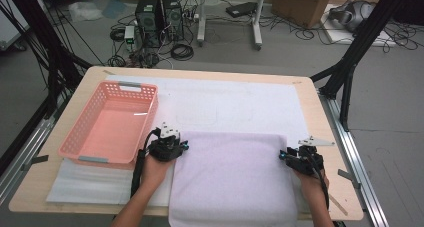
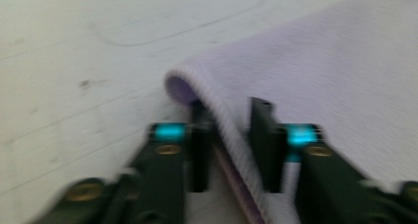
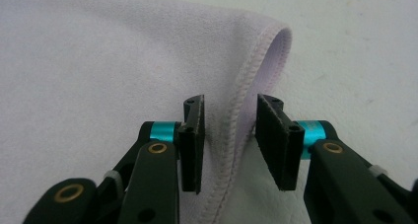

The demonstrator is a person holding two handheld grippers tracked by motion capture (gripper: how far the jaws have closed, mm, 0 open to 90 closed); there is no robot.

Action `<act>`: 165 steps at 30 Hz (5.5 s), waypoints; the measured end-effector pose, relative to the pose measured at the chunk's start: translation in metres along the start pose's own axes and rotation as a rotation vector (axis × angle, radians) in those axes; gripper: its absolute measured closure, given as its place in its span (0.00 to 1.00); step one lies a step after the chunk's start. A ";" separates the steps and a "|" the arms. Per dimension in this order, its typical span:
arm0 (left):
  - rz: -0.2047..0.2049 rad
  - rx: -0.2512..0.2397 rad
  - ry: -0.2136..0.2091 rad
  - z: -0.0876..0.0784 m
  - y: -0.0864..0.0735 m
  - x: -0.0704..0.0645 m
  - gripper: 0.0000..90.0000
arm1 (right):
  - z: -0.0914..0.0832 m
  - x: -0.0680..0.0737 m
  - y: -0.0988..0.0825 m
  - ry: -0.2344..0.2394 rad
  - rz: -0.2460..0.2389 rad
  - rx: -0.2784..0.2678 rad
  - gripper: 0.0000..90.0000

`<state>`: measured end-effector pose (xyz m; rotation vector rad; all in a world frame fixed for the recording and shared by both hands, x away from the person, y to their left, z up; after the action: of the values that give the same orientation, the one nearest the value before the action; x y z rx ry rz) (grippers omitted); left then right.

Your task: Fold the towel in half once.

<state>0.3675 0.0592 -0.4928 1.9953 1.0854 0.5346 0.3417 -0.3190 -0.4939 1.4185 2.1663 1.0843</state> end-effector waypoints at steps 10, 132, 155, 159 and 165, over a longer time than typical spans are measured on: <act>-0.085 -0.005 -0.004 0.001 0.002 0.003 0.95 | 0.000 0.005 -0.001 0.052 0.003 0.001 0.96; -0.111 -0.118 -0.140 -0.035 -0.012 -0.002 0.61 | -0.017 0.008 0.010 0.086 -0.081 -0.100 0.62; -0.170 -0.081 -0.154 -0.079 -0.048 -0.021 0.66 | -0.042 0.037 -0.017 0.070 -0.107 -0.101 0.63; -0.173 -0.065 -0.160 -0.079 -0.051 -0.026 0.66 | -0.049 0.039 -0.024 0.060 -0.106 -0.102 0.63; -0.161 -0.035 -0.139 -0.073 -0.051 -0.032 0.67 | -0.057 0.041 -0.029 0.051 -0.096 -0.110 0.63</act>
<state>0.2753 0.0816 -0.4893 1.8659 1.1309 0.3231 0.2684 -0.3126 -0.4729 1.2390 2.1498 1.1967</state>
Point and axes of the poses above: each handheld gripper's, and its own axes: z roughly forward along the jaws, y roughly out of its top, x roughly to its left, the point moved 7 cm from there along z, roughly forward along the jaws, and after that the axes turned 4 degrees about y, right-handed, at the moved point
